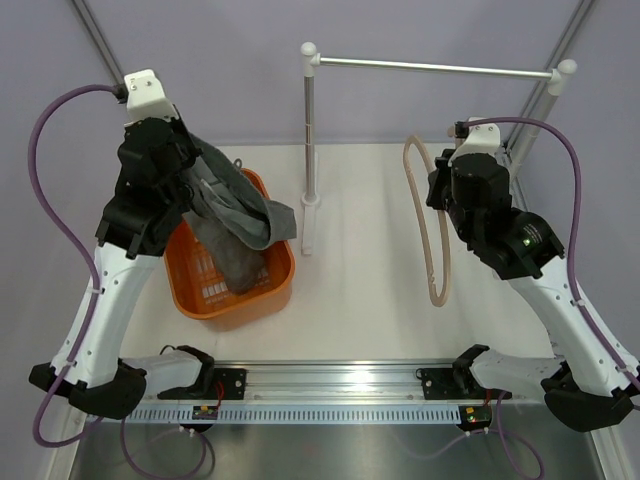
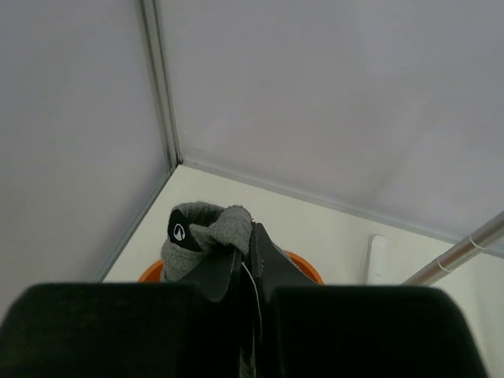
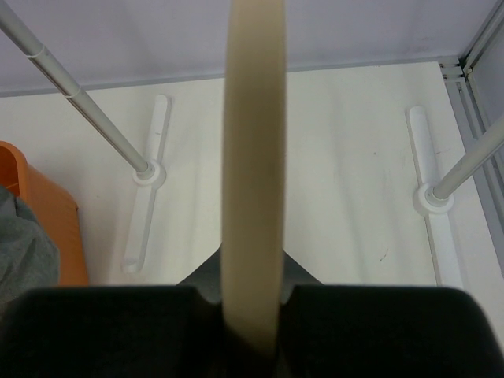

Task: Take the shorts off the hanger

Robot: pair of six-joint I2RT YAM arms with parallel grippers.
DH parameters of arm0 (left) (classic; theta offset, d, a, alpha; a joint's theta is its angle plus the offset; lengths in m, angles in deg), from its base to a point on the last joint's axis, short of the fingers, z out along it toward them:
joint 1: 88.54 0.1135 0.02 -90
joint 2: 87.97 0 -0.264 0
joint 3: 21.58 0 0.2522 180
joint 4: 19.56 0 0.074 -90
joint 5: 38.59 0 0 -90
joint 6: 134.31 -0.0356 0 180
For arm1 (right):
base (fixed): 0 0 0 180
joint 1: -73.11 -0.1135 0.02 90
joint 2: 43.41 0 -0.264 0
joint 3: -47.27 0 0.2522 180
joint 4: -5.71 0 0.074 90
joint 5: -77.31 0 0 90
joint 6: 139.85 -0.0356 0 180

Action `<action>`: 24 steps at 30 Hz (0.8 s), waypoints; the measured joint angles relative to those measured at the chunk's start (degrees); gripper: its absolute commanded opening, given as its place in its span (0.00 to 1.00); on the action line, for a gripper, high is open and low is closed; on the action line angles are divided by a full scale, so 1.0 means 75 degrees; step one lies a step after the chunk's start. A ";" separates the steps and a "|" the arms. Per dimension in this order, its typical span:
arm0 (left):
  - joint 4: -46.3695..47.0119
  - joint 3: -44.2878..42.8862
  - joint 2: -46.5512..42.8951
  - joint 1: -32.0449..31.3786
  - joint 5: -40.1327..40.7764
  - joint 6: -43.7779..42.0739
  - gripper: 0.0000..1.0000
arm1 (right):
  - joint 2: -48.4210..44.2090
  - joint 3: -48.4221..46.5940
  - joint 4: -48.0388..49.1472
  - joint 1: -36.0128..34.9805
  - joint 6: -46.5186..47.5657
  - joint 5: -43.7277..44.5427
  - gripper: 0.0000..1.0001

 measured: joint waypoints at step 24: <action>-0.0868 0.0519 -0.0941 0.1483 -0.0306 0.1329 0.04 | -0.0029 0.0242 -0.0015 0.0000 -0.0117 -0.0134 0.00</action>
